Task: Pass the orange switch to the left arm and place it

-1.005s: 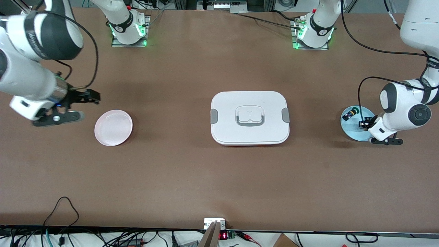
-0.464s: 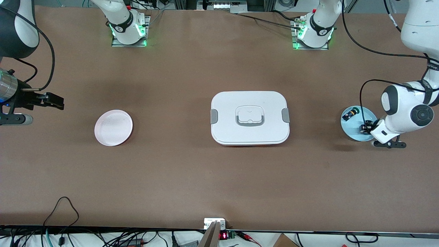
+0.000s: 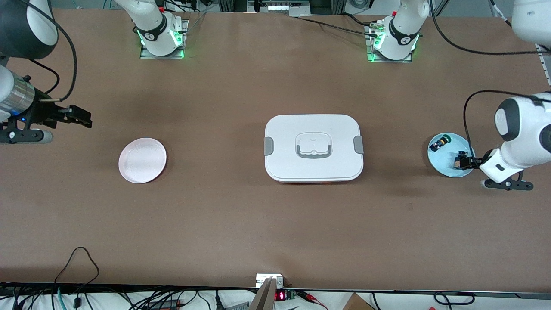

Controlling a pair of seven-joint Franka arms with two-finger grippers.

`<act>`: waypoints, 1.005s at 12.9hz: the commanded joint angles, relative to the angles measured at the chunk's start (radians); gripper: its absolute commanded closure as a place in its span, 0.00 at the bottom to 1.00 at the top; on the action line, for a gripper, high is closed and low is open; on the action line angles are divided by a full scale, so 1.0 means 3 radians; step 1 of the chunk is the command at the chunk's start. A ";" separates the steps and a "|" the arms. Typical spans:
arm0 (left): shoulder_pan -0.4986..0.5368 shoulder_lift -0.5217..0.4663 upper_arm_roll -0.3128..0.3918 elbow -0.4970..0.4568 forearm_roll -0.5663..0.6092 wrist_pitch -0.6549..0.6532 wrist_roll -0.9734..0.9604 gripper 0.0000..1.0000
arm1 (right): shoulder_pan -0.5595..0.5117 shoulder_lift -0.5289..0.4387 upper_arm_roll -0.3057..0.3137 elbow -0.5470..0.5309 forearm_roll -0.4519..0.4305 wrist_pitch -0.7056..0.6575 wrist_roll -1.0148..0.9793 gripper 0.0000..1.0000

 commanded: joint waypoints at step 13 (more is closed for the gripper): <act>-0.0494 -0.1568 -0.0029 0.0032 -0.0770 -0.1569 -0.0579 0.00 | -0.0036 -0.0076 0.0038 0.0164 0.0060 -0.0165 -0.0062 0.00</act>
